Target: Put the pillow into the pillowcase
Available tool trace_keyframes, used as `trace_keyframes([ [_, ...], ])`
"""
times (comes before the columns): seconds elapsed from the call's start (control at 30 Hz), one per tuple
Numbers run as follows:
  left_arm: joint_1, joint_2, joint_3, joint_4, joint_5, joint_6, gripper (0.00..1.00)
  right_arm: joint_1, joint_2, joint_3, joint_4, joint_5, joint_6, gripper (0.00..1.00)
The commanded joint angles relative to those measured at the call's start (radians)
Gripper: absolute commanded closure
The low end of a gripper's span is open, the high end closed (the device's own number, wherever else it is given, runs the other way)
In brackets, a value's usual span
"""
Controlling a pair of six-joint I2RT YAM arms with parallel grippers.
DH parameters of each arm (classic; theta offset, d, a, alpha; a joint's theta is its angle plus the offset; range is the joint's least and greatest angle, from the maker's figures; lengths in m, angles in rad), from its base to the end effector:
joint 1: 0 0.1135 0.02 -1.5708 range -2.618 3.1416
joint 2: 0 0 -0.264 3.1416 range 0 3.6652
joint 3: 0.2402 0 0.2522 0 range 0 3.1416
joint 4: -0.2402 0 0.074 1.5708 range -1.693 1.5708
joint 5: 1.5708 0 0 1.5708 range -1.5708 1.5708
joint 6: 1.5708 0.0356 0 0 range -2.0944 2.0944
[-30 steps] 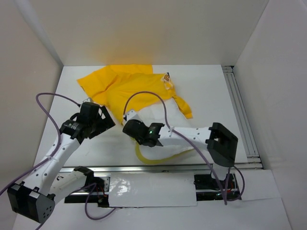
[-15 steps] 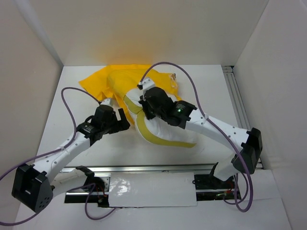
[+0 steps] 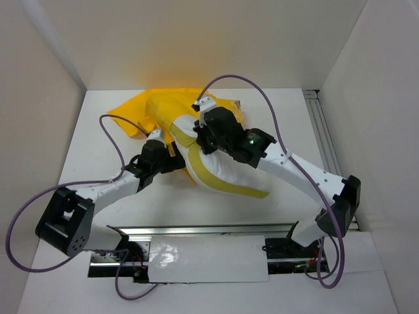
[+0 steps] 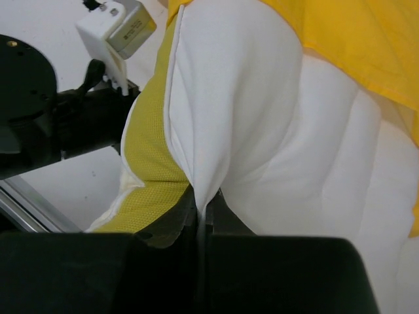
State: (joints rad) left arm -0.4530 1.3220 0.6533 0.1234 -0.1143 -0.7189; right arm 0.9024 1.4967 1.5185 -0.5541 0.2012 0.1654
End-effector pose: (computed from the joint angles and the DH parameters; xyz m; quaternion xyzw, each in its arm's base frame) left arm 0.2516 -0.1180 0.2079 -0.1431 0.8586 -0.2294 0.4356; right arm 0.2150 0.2608 0.3868 -0.2647 0.8238 0.1762 0.4694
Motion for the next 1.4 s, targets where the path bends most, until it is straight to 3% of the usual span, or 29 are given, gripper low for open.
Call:
trace_keyframes([
  [0.0,0.007,0.083,0.065,0.171,-0.005,-0.005,0.00,-0.008,-0.032,0.059,0.080,-0.008,-0.020,1.00],
  [0.13,-0.003,0.141,0.094,0.212,-0.015,-0.017,0.24,-0.017,-0.032,0.049,0.100,-0.028,-0.020,1.00],
  [0.17,-0.003,0.152,0.103,0.226,-0.015,-0.017,0.57,-0.017,-0.023,0.039,0.112,-0.028,-0.020,1.00],
  [0.2,-0.003,0.152,0.103,0.217,-0.015,-0.011,0.99,-0.017,-0.023,0.026,0.112,-0.028,-0.020,1.00],
  [0.33,-0.033,0.068,0.091,0.147,-0.010,0.003,1.00,-0.017,-0.023,-0.050,0.192,0.058,-0.065,1.00],
  [0.47,-0.082,-0.166,0.006,0.076,0.089,0.012,1.00,0.030,-0.003,-0.175,0.435,0.102,-0.182,1.00],
  [0.53,-0.110,-0.309,-0.026,0.033,0.203,0.021,1.00,0.064,0.045,-0.175,0.497,0.258,-0.240,1.00],
  [0.63,-0.188,-0.438,-0.026,-0.080,0.260,0.021,1.00,0.117,0.147,-0.161,0.640,0.466,-0.347,1.00],
  [0.83,-0.334,-0.478,-0.026,-0.153,0.360,-0.014,1.00,0.151,0.301,-0.080,0.865,0.741,-0.311,1.00],
  [0.97,-0.438,-0.478,0.009,-0.160,0.375,0.006,1.00,0.162,0.416,0.005,0.881,0.859,-0.248,1.00],
  [1.13,-0.547,-0.500,0.055,-0.212,0.354,0.030,1.00,0.171,0.467,0.005,0.726,0.772,-0.025,1.00],
  [1.23,-0.569,-0.500,0.065,-0.243,0.335,0.010,1.00,0.171,0.458,-0.063,0.712,0.710,0.020,1.00],
  [1.33,-0.569,-0.480,0.052,-0.225,0.363,-0.019,1.00,0.171,0.418,-0.131,0.680,0.530,0.046,1.00],
  [1.37,-0.569,-0.471,0.052,-0.216,0.337,-0.042,1.00,0.171,0.399,-0.192,0.703,0.394,0.046,1.00],
])
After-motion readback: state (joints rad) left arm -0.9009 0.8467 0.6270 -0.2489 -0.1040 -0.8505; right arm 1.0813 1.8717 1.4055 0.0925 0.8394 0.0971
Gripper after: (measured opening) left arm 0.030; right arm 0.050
